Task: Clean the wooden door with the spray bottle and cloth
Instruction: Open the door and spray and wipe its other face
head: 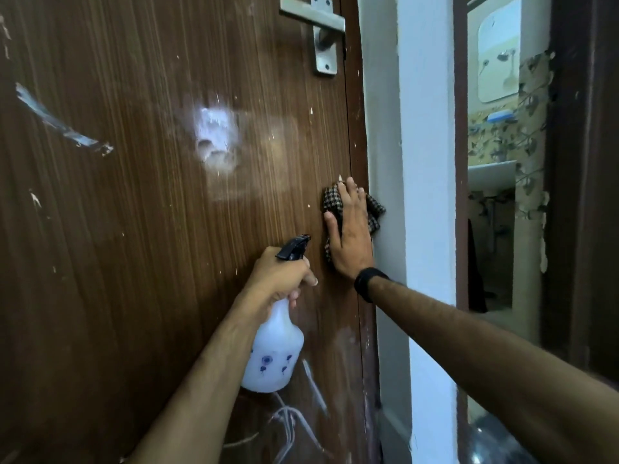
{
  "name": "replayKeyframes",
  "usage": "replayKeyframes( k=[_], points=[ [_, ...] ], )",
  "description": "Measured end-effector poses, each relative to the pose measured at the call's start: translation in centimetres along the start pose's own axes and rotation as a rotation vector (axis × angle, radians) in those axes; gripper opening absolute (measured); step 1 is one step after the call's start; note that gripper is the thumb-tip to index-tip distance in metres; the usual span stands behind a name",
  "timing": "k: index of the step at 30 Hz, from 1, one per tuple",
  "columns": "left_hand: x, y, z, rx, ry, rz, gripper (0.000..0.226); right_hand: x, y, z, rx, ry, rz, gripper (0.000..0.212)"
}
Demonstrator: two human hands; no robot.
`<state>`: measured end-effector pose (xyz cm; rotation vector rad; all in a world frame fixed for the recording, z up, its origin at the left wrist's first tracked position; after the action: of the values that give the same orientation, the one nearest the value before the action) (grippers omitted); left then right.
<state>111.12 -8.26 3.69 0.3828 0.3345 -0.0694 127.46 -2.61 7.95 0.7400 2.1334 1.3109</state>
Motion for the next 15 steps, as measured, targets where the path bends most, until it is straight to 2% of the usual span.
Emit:
replayKeyframes(
  k=[5,7,10,15],
  points=[
    [2.2,-4.9,-5.0,-0.082,0.084,-0.110,0.015,0.3,-6.0,4.3,0.054,0.034,-0.045,0.052],
    [2.6,-6.7,-8.3,-0.152,0.087,-0.103,0.012,0.4,-7.8,5.1,0.104,0.076,-0.037,0.050],
    [3.8,-8.5,-12.4,-0.229,0.115,-0.098,0.015,0.0,-10.8,5.8,0.172,0.186,0.027,0.046],
    [5.7,-7.8,-15.7,-0.227,0.129,-0.094,0.019,-1.5,-18.8,9.2,0.397,0.316,0.217,0.046]
  ],
)
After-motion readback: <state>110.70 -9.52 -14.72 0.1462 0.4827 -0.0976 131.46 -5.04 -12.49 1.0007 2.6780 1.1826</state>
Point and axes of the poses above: each hand's wrist, its own y-axis towards the middle knuckle, its own x-axis out of the palm, z = x × y, the point moved 9 cm from there along y, towards the middle knuckle, and after that the axes turned 5 degrees about x, right-handed, at the moved point
